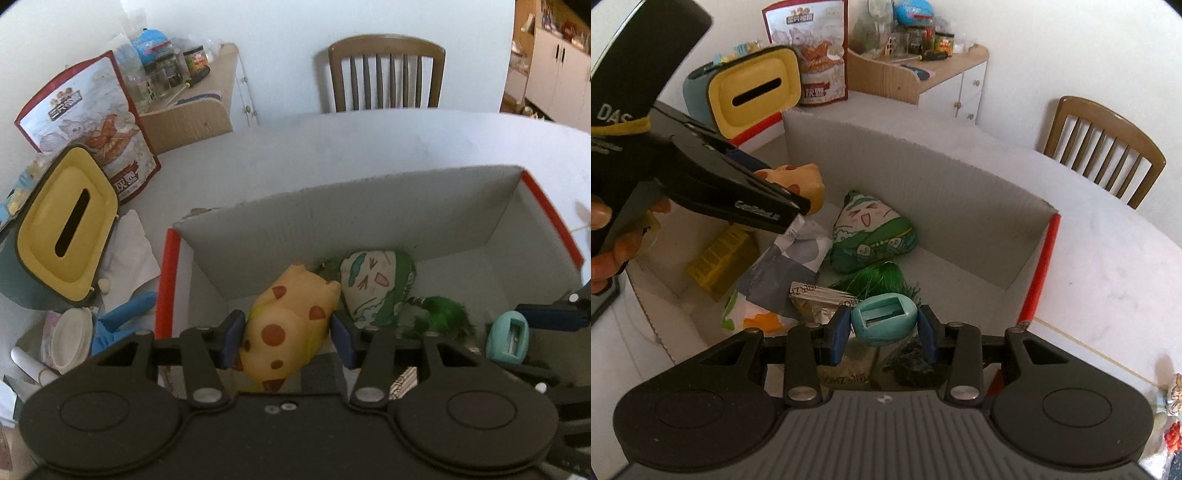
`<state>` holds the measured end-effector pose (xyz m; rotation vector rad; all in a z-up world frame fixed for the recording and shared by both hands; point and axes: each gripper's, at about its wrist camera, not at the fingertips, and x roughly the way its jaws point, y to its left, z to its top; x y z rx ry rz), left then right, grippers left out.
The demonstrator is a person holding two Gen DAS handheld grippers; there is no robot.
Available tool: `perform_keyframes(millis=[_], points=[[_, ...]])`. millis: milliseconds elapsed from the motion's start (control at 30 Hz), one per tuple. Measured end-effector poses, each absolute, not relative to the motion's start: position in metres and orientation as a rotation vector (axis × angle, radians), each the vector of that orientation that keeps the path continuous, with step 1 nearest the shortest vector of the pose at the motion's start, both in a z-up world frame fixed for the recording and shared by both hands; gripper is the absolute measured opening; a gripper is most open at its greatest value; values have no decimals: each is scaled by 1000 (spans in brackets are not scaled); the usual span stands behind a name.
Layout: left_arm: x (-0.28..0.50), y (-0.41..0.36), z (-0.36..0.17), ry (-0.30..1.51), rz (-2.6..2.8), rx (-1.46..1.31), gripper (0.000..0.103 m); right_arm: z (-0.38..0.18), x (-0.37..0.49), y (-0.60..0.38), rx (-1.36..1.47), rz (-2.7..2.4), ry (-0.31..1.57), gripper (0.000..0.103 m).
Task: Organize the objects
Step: 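Carry the giraffe plush and teal clip over the red-edged box with both tools, then open the left tool to drop the plush while the right releases the teal clip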
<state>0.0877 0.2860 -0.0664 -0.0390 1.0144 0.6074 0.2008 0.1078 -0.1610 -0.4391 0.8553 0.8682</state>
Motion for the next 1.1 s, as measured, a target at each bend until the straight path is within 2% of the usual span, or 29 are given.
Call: perform_keyframes(millis=[700, 900, 1100], points=[[105, 289, -84, 1145, 589, 0, 51, -160, 197, 110, -468, 879, 858, 41], [102, 284, -81, 1123, 610, 9, 64, -151, 194, 102, -428, 888, 860, 49], [98, 276, -74, 1092, 608, 4, 68, -139, 188, 90, -384, 886, 857, 51]])
